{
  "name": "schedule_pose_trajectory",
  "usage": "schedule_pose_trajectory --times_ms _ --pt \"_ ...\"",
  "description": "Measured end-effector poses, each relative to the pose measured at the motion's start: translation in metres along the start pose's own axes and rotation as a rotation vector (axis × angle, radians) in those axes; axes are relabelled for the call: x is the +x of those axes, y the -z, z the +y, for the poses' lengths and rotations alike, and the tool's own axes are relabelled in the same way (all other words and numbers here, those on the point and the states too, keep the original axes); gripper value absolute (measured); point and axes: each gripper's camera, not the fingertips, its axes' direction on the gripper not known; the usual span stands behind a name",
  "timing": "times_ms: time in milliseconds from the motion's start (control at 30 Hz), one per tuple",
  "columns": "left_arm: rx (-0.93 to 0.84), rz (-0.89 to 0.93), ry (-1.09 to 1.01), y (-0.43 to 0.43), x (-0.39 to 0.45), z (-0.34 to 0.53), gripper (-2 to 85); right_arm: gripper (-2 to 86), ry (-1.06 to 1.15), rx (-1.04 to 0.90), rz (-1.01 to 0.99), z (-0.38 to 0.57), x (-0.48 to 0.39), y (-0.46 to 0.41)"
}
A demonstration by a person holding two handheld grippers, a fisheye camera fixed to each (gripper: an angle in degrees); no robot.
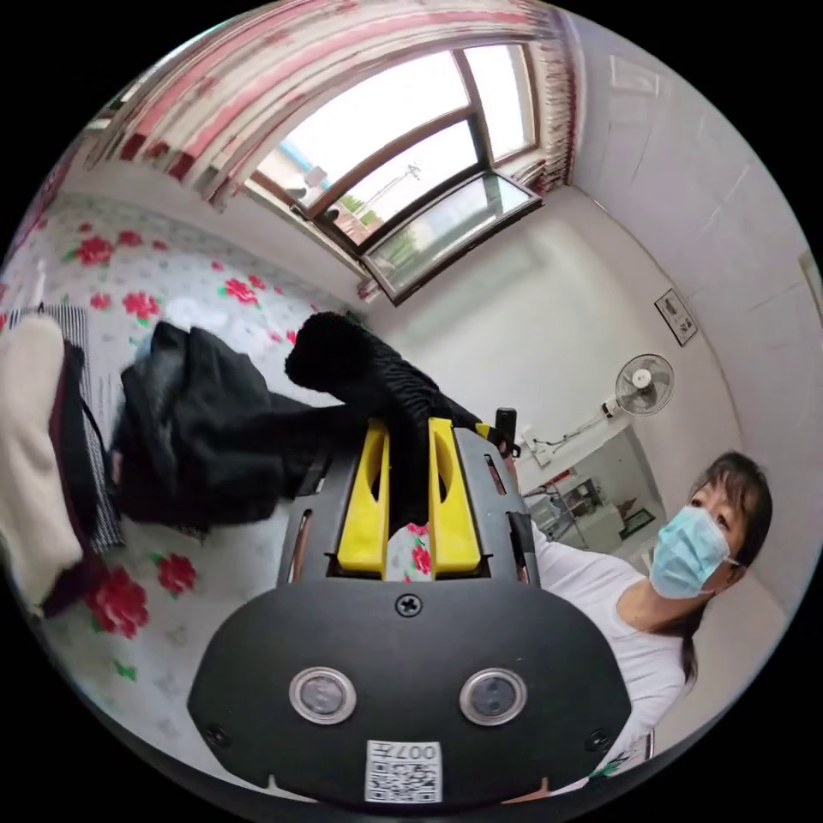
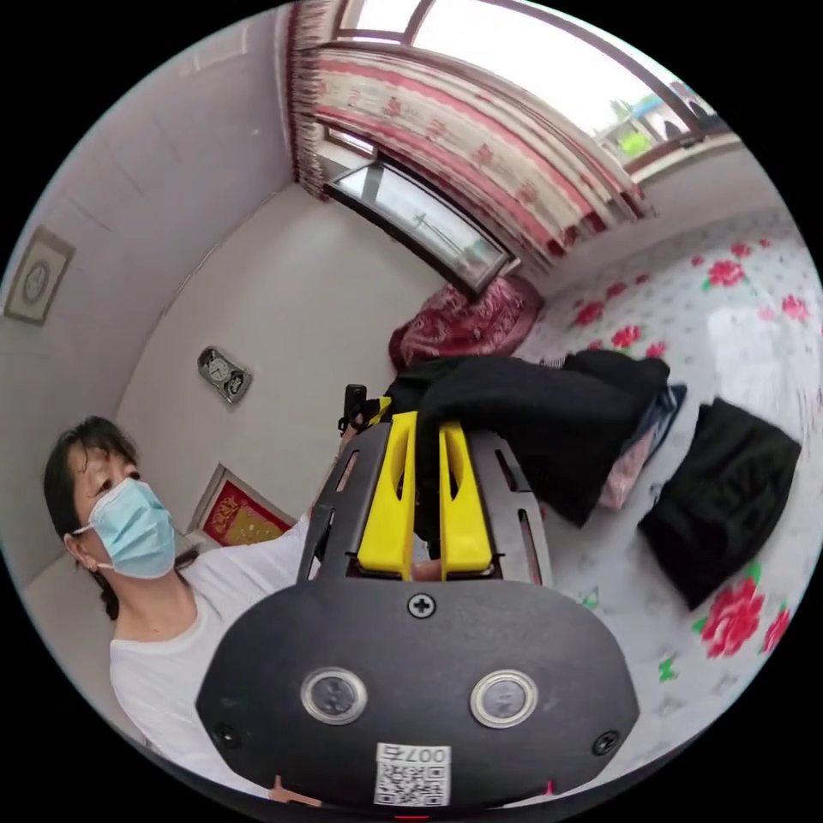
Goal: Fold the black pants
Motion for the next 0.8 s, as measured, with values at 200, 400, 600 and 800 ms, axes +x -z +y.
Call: schedule_pose_trajectory --times_ms 200,400,600,800 --pt "-0.003 -0.324 0.22 0.011 -0.078 -0.057 8.8 3.1 -0.251 0.073 0.223 -0.067 0.049 -0.108" --pt "-0.13 -0.63 0.256 -0.005 -0.135 0.069 8.0 4.3 -0.251 -0.137 0.456 -0.003 0.082 -0.19" --pt "-0.458 -0.76 0.299 -0.078 -0.121 0.307 1.4 4.8 -0.174 -0.699 0.878 0.153 0.061 -0.236" --pt "-0.666 -0.887 0.238 -0.152 -0.047 0.424 -0.9 5.4 -0.174 -0.952 0.916 0.243 -0.012 -0.252"
